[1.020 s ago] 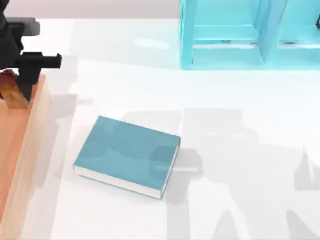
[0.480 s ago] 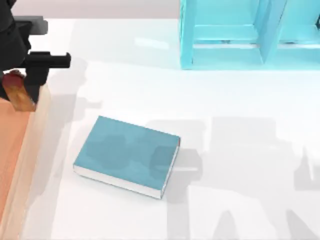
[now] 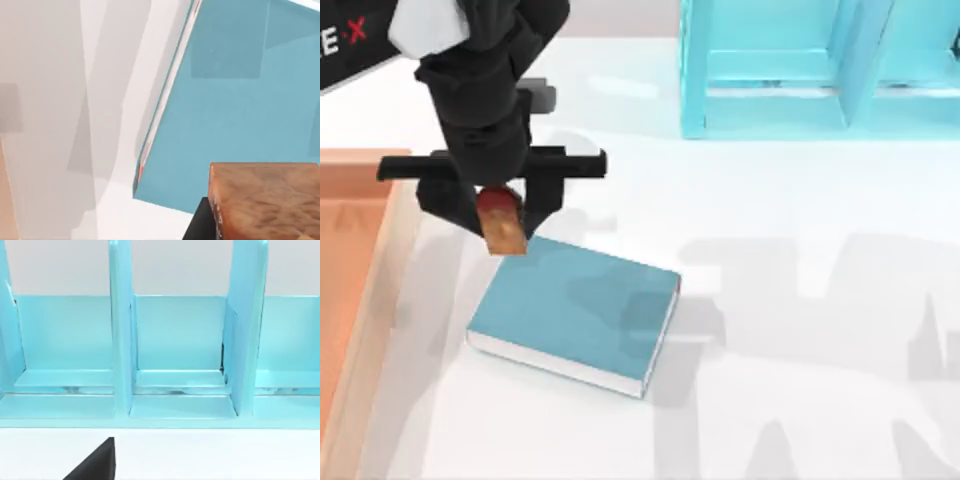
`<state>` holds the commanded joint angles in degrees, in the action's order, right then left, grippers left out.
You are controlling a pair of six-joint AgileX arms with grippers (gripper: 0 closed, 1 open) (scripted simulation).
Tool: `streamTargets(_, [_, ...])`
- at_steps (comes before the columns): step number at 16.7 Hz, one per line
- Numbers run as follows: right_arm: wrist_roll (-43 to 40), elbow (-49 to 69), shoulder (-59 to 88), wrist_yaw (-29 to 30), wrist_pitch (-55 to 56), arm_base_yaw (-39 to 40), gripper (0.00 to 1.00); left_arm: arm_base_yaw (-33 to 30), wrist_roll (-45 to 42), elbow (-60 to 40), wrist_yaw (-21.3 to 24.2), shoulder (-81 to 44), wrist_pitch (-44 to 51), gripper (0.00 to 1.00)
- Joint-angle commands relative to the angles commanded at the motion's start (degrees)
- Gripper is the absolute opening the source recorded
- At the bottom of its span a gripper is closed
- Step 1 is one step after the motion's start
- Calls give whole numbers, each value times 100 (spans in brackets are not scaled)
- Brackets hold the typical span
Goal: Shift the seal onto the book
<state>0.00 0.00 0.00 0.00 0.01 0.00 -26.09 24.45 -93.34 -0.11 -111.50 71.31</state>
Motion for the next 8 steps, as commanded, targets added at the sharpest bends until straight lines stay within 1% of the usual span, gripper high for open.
streamTargets(4, [0, 0, 0, 0, 0, 0, 100, -692, 701, 210, 9, -311, -512, 0])
streamTargets(8, [0, 0, 0, 0, 0, 0, 100, -786, 791, 254, 15, -370, -596, 0])
